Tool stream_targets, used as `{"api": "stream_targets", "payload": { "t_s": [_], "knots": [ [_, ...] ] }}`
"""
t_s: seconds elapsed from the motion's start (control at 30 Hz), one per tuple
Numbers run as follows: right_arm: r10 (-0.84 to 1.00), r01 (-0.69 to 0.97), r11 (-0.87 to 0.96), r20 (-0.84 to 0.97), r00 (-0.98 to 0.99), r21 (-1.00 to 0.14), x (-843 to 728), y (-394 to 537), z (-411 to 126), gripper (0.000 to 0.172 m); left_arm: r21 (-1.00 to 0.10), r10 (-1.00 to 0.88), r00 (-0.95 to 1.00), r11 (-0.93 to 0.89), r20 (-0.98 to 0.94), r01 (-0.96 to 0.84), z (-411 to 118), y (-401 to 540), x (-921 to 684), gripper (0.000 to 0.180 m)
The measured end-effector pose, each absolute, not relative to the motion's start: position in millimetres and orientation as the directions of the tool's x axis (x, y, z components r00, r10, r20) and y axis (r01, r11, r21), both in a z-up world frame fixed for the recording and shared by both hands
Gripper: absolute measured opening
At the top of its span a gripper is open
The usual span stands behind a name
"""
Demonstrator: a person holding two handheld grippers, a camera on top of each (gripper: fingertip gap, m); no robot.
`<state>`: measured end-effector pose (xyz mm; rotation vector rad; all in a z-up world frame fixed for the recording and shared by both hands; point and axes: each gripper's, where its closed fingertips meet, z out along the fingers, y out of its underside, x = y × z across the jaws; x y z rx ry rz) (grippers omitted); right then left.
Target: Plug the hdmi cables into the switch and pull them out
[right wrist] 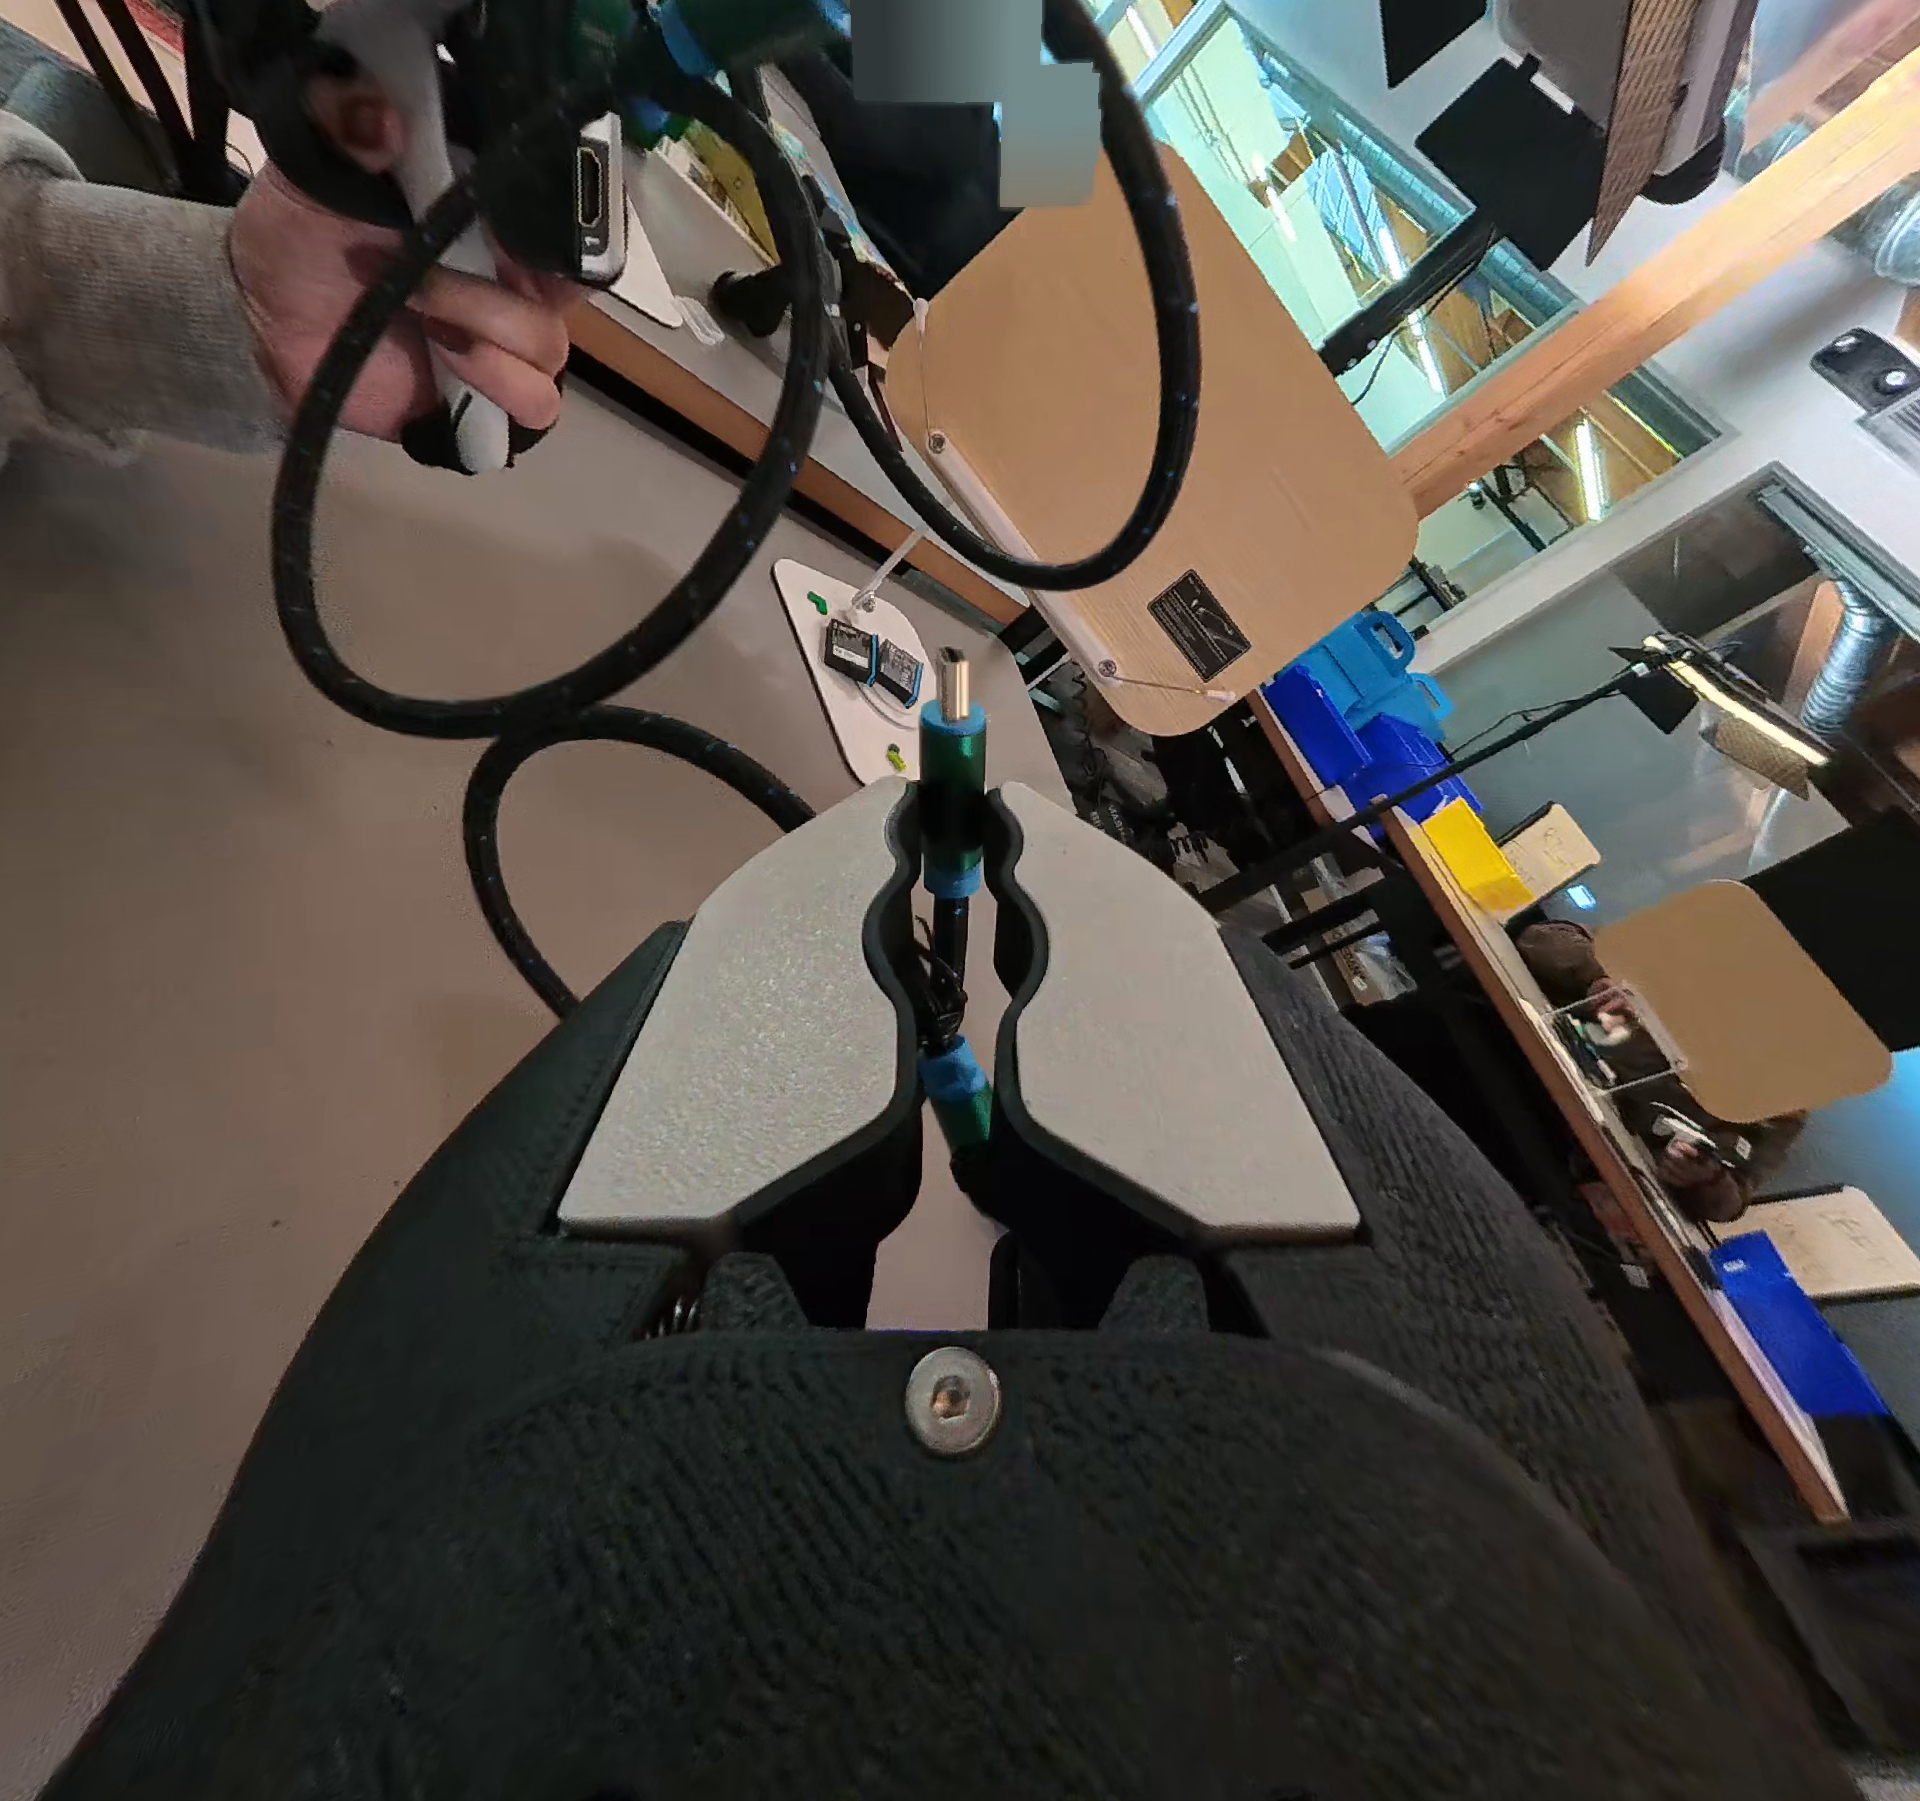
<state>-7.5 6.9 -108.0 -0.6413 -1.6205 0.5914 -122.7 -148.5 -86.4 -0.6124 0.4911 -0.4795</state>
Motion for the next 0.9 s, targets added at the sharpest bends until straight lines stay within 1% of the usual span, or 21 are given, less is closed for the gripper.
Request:
{"api": "stream_targets", "payload": {
  "t_s": [0.03,0.17,0.3,0.47,0.53,0.67,0.73,0.8,0.9],
  "knots": [
    [0.7,0.082,0.714,0.704,-0.119,-0.695,-8.5,6.8,-109.5,0.01,-0.641,-0.555,0.779,0.718,-0.29,0.273,-86.4,-147.6,-121.2,0.023],
    [0.706,0.15,0.708,0.69,-0.16,-0.69,-20.0,10.7,-124.2,0.01,-0.637,-0.566,0.766,0.718,-0.303,0.279,-87.0,-145.9,-116.1,0.023],
    [0.686,0.217,0.727,0.681,-0.256,-0.652,-40.4,0.7,-149.7,0.01,-0.652,-0.566,0.758,0.715,-0.324,0.254,-90.0,-138.6,-106.5,0.023],
    [0.669,0.172,0.733,0.65,-0.36,-0.658,-62.5,-28.9,-163.7,0.01,-0.654,-0.587,0.741,0.706,-0.325,0.272,-90.9,-129.8,-97.8,0.023],
    [0.674,0.154,0.717,0.619,-0.403,-0.68,-69.0,-39.0,-168.8,0.01,-0.661,-0.589,0.741,0.7,-0.322,0.27,-92.1,-124.2,-95.4,0.023],
    [0.713,0.119,0.635,0.52,-0.471,-0.763,-75.3,-57.6,-172.3,0.01,-0.691,-0.596,0.751,0.67,-0.285,0.269,-99.8,-113.5,-100.5,0.023],
    [0.737,0.136,0.596,0.471,-0.485,-0.792,-76.7,-61.5,-174.0,0.01,-0.7,-0.598,0.756,0.66,-0.267,0.274,-102.7,-110.6,-104.0,0.023],
    [0.769,0.189,0.544,0.396,-0.502,-0.817,-75.7,-65.5,-176.9,0.01,-0.713,-0.593,0.763,0.65,-0.259,0.263,-105.8,-105.4,-105.2,0.023],
    [0.799,0.197,0.486,0.342,-0.494,-0.851,-74.2,-74.6,-171.5,0.01,-0.739,-0.593,0.766,0.627,-0.249,0.246,-110.5,-101.5,-105.5,0.024]
  ]
}}
